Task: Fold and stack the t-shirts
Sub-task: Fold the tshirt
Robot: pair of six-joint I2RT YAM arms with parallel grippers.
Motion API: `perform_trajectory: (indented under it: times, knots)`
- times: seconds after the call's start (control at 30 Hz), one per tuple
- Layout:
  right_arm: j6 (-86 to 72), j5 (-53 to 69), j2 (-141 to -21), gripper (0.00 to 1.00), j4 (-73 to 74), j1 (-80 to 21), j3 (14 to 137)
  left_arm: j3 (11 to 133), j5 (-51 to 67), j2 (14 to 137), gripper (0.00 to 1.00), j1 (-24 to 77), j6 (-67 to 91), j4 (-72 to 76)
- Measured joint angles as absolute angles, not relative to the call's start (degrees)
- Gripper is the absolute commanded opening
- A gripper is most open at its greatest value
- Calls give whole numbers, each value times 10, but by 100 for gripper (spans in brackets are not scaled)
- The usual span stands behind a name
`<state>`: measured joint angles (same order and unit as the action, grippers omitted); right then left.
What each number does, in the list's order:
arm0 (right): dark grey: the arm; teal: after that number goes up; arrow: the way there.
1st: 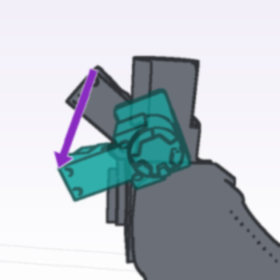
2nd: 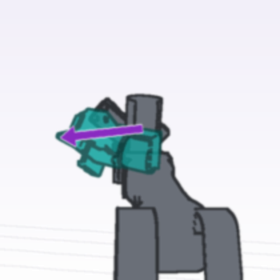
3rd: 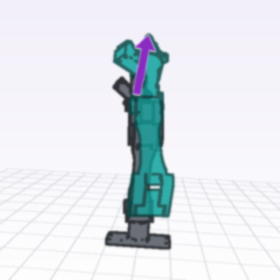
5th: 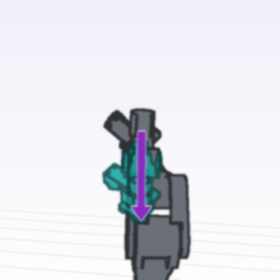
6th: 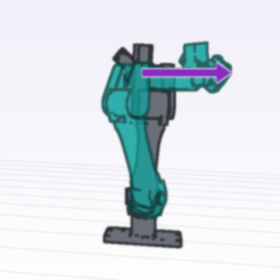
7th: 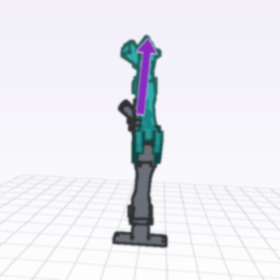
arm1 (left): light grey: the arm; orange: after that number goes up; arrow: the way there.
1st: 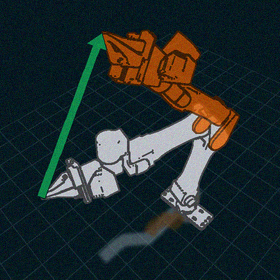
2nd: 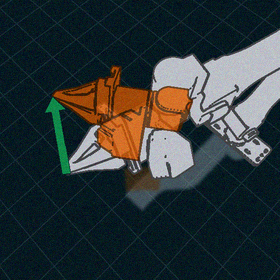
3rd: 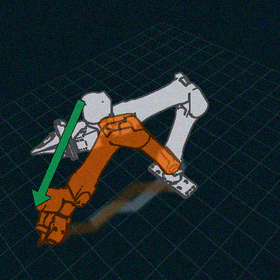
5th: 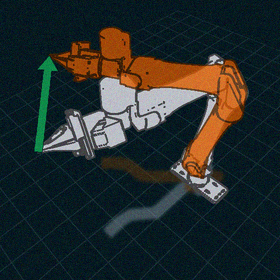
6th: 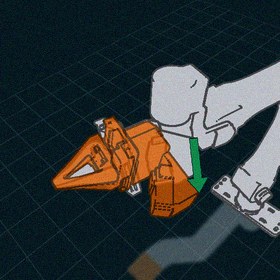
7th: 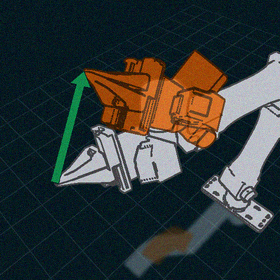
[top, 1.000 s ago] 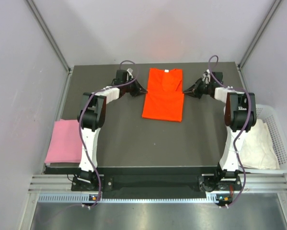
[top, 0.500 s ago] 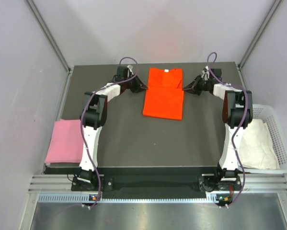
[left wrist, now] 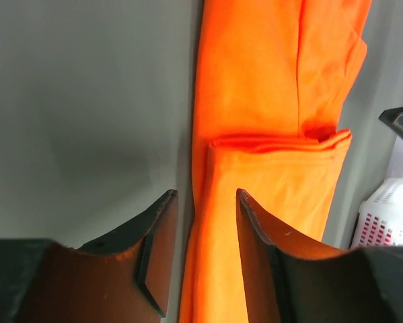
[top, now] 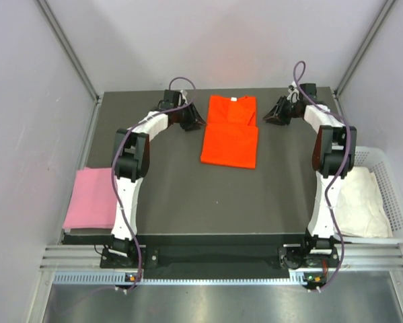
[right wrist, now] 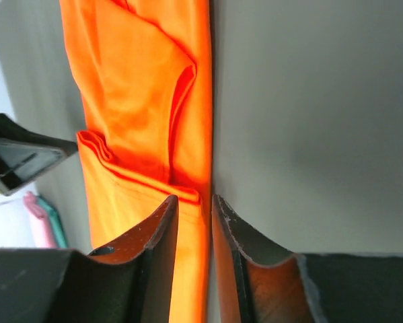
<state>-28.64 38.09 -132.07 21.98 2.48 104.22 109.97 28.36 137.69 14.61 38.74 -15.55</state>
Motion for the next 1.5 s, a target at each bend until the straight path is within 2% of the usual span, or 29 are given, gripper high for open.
perform_trajectory:
  times: [0.1, 0.23, 0.27, 0.37, 0.53, 0.63, 1.1, 1.33, 1.5]
  knots:
    - [-256, 366, -1301, 28, 255, 27, 1047, 1072, 283, 1345, 42, 147, 380, -163]
    - [-250, 368, -1224, 25, 259, 15, 966, 1009, 305, 1285, 38, 152, 391, -149]
    - [-255, 369, -1198, 24, 250, 3, 934, 989, 314, 1270, 35, 157, 400, -138]
    - [-272, 386, -1142, 18, 226, -50, 852, 919, 336, 1237, 34, 180, 425, -90]
    - [-295, 406, -1133, 13, 193, -158, 782, 828, 352, 1228, 32, 233, 461, -60]
    - [-312, 424, -1133, 13, 179, -188, 744, 812, 358, 1228, 32, 255, 471, -59]
    - [-325, 451, -1169, 12, 119, -147, 671, 742, 352, 1204, 31, 219, 457, -38]
    - [-312, 501, -1158, 13, 108, -90, 615, 706, 352, 1178, 30, 202, 431, -38]
    - [-289, 487, -1115, 13, 128, -30, 572, 706, 325, 1156, 31, 199, 380, -81]
